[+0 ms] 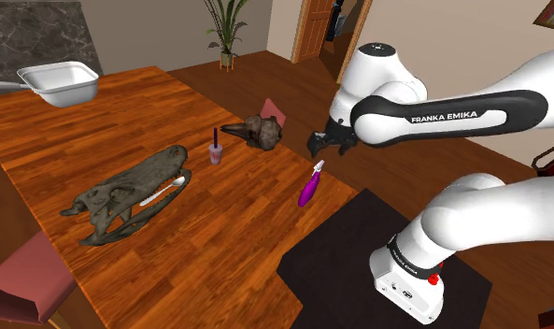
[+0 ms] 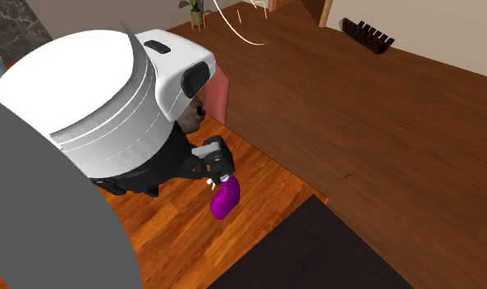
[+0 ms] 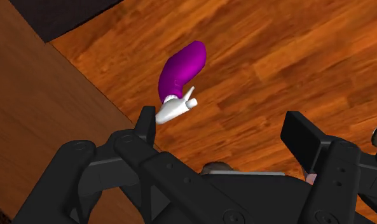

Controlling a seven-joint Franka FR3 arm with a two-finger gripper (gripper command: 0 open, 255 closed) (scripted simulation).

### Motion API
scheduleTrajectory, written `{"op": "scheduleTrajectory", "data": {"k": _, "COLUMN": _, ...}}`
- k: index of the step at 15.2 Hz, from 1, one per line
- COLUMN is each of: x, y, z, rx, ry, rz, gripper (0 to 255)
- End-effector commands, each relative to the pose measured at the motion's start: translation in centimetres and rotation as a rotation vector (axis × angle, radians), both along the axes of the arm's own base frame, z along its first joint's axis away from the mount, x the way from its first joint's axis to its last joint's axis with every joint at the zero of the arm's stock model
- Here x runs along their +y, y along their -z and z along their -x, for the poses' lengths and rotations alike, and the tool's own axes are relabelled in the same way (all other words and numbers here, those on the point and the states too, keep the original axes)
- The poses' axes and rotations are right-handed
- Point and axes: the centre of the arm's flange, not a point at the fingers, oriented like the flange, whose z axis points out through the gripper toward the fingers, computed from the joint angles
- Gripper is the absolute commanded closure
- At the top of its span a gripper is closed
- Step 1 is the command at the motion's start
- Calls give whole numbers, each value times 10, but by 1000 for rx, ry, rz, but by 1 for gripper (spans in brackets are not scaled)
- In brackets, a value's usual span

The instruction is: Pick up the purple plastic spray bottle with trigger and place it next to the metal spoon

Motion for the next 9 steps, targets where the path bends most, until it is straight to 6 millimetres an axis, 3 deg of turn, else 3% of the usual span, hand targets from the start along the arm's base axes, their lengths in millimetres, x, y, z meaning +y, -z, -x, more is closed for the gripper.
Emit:
{"op": "scheduleTrajectory", "data": {"k": 1, "x": 3, "y": 26, "z": -3, "rx": -17, "ry": 62, "rz": 9, "gripper": 0}}
{"op": "scheduleTrajectory", "data": {"k": 9, "x": 3, "y": 131, "z": -21, "rx": -64, "ry": 295, "rz": 50, "gripper": 0}}
